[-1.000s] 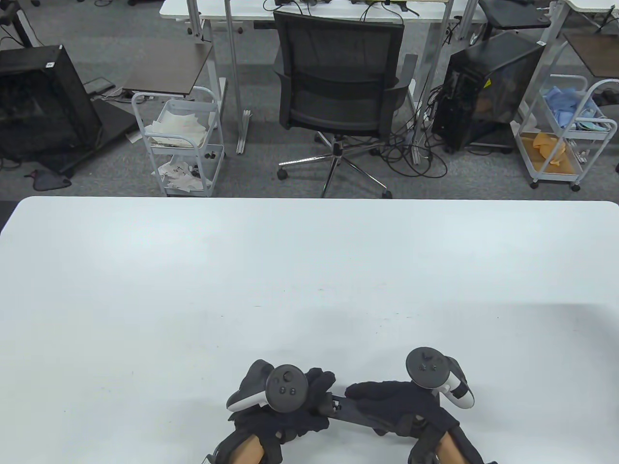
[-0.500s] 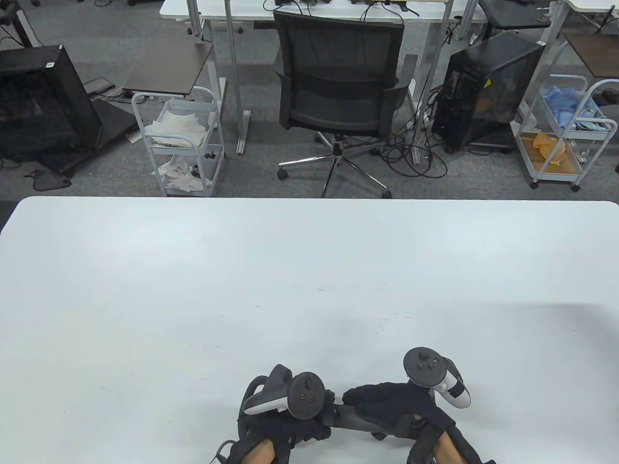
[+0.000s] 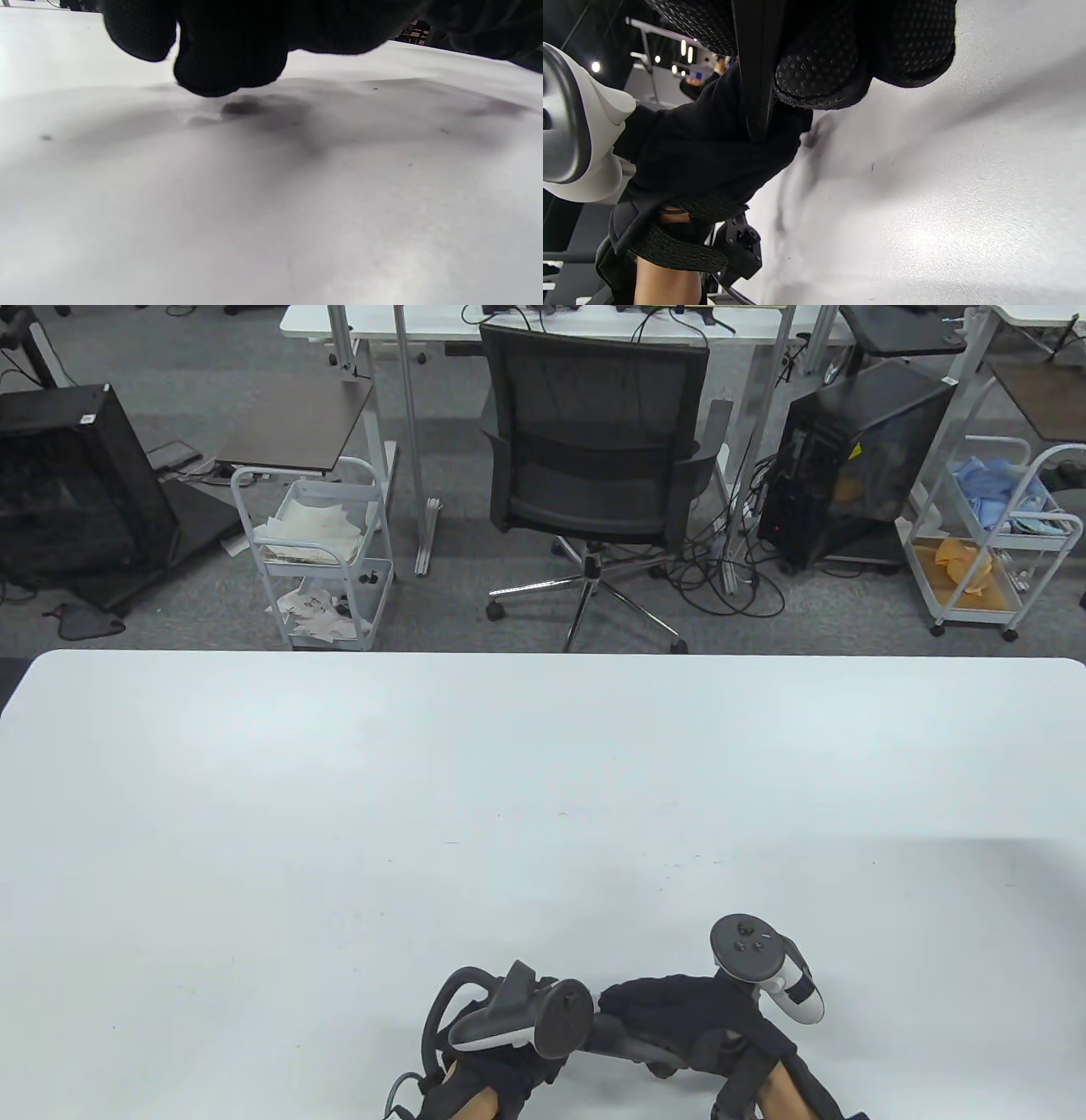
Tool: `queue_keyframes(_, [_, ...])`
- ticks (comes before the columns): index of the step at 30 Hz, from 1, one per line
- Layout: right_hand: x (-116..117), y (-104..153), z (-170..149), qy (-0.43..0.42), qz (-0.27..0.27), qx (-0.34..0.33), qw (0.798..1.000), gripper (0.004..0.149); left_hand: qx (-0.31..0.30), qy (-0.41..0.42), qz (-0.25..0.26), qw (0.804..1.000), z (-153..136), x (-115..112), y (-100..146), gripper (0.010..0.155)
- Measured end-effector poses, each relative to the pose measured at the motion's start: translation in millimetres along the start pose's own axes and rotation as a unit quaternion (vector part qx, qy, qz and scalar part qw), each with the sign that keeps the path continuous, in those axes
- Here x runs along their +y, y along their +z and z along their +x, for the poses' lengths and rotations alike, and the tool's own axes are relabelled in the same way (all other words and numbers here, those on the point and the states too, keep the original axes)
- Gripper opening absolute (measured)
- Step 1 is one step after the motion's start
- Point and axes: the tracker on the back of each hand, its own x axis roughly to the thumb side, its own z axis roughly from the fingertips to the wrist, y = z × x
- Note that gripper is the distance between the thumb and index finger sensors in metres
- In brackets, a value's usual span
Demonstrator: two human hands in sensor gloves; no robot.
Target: Fit batteries into remote control, then fit battery cover
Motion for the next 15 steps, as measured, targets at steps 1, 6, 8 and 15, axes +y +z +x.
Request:
queue_keyframes(1, [0.1, 0.2, 0.4, -0.004, 0.004, 0.002, 1.0, 0.05, -0.002, 0.003, -0.005, 1.0, -0.3, -0.4, -0.3, 0.062])
queue_keyframes(6, [-0.6, 0.3, -0.6, -0.005, 0.001, 0.001, 1.0, 0.05, 0.0, 0.018, -0.003, 1.0, -2.4, -0.6, 0.9, 0.061])
queue_keyframes(8, [-0.5, 0.4, -0.8, -0.006, 0.001, 0.003, 1.0, 0.05, -0.003, 0.017, -0.004, 1.0, -2.1, -0.7, 1.1, 0.061])
queue_keyframes(15, [-0.1, 0.9, 3.0, -0.004, -0.014, 0.006, 1.0, 0.048, -0.057, 0.108, 0.045, 0.991, -4.4, 1.6, 0.9, 0.058])
